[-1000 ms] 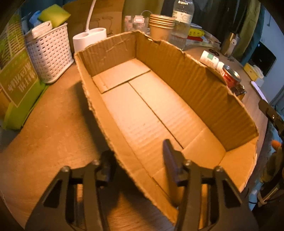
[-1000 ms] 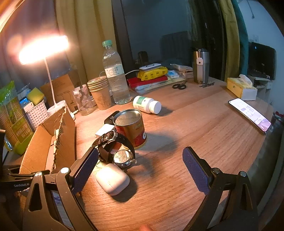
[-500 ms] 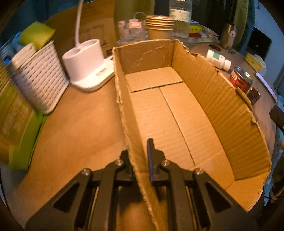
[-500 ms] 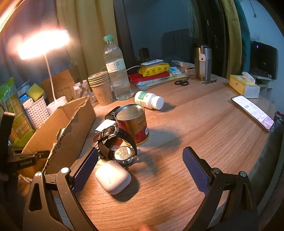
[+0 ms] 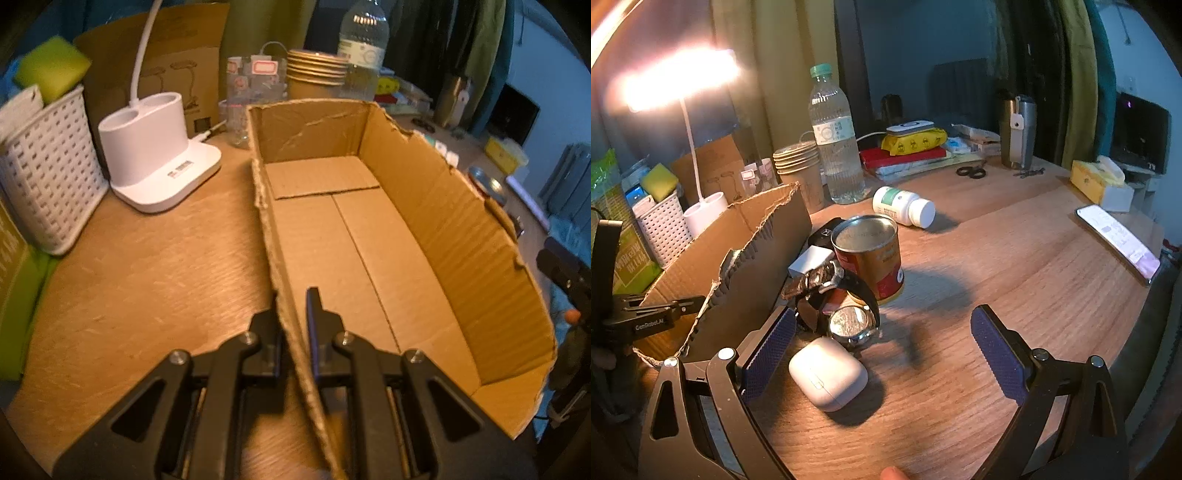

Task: Organize rigid objects
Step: 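Move the right gripper to the white earbuds case and close on it, then carry the earbuds case into the box with the right gripper and release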

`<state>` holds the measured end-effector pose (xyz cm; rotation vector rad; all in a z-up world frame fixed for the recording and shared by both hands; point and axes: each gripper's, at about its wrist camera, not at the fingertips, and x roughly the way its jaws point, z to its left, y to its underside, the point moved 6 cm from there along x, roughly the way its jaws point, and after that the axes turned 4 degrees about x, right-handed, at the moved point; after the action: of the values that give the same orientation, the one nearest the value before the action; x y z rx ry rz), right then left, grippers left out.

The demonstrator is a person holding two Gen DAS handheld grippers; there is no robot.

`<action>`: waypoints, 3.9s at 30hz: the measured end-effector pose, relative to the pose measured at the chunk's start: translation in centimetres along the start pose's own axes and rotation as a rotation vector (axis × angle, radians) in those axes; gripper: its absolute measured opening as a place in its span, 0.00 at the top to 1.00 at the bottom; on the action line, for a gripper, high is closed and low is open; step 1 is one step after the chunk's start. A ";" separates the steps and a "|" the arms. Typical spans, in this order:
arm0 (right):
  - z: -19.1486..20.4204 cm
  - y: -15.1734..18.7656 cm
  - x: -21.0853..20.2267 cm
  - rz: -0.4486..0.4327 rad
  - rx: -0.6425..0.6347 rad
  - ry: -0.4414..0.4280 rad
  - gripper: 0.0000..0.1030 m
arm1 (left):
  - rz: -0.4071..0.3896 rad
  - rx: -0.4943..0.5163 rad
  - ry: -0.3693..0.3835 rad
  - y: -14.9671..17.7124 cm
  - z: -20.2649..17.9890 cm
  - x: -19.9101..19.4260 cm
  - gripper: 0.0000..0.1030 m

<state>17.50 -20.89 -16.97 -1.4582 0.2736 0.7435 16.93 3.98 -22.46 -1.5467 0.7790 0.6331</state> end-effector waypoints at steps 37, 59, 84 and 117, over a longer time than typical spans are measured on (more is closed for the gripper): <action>4.2 4.3 3.4 0.150 -0.179 0.061 0.29 | -0.026 -0.024 0.003 0.5 0.1 -1.0 0.89; 4.6 3.0 1.5 0.101 -0.187 0.037 0.43 | -0.019 -0.023 0.002 0.5 0.3 -0.8 0.88; 12.5 -0.9 -3.7 -0.034 -0.254 -0.174 0.43 | -0.017 -0.022 -0.001 0.5 0.4 -0.8 0.88; 16.6 3.1 -1.6 0.073 -0.377 -0.214 0.43 | -0.016 -0.025 -0.008 0.6 0.9 -0.8 0.87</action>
<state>10.03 -5.65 -16.37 -1.7112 0.0213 1.0434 16.02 4.90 -22.28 -1.5713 0.7550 0.6392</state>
